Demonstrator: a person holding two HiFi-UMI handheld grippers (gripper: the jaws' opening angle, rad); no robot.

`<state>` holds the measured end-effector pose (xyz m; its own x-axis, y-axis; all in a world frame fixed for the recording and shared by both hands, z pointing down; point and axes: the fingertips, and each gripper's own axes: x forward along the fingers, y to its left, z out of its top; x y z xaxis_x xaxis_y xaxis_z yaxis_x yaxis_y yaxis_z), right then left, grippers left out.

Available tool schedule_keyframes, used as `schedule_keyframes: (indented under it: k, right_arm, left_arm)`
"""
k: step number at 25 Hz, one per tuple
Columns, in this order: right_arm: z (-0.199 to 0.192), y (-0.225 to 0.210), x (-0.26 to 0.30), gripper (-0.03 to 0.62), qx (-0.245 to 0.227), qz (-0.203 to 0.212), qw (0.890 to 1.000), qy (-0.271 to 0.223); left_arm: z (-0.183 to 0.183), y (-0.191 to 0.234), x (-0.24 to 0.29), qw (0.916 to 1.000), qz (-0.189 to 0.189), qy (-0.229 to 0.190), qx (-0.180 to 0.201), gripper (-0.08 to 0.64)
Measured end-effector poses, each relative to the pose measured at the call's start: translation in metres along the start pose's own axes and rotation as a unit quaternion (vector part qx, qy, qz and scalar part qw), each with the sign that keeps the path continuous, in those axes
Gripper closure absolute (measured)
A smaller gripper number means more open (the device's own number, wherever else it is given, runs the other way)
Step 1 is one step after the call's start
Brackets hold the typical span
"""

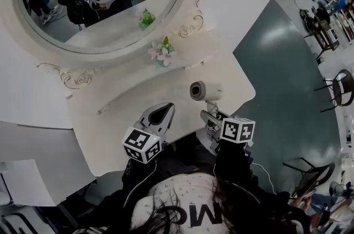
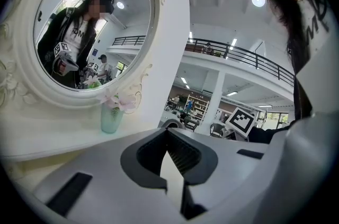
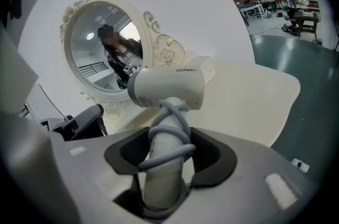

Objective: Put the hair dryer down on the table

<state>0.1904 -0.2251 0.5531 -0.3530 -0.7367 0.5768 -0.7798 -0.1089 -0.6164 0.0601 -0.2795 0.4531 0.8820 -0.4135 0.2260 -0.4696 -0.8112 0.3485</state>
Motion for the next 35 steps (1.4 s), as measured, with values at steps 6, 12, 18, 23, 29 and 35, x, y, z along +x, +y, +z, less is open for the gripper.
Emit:
schedule_keyframes:
  k: [6,12,18,23,29,35]
  right_arm:
    - [0.018,-0.038,0.017,0.360,-0.021,0.003,0.999,0.047]
    - [0.018,-0.076,0.038,0.360,-0.046,-0.013,0.994,0.095]
    - [0.012,-0.103,0.060,0.360,-0.058,-0.026,0.989,0.135]
    - [0.013,-0.113,0.077,0.360,-0.089,-0.035,0.984,0.152]
    - [0.020,-0.116,0.095,0.360,-0.152,-0.057,0.974,0.156]
    - [0.025,-0.119,0.113,0.360,-0.207,-0.083,0.963,0.153]
  left_arm:
    - [0.006,-0.004,0.033,0.9995,0.032,-0.005,-0.005,0.560]
    - [0.010,-0.004,0.044,0.9978,0.066,-0.005,-0.005,0.560]
    - [0.017,0.004,0.038,0.9939,0.110,-0.007,-0.004,0.560]
    - [0.015,0.009,0.029,0.9901,0.140,-0.006,-0.007,0.560]
    - [0.014,0.010,0.024,0.9876,0.156,-0.006,-0.008,0.560]
    - [0.013,0.015,0.018,0.9851,0.172,-0.011,-0.010,0.560]
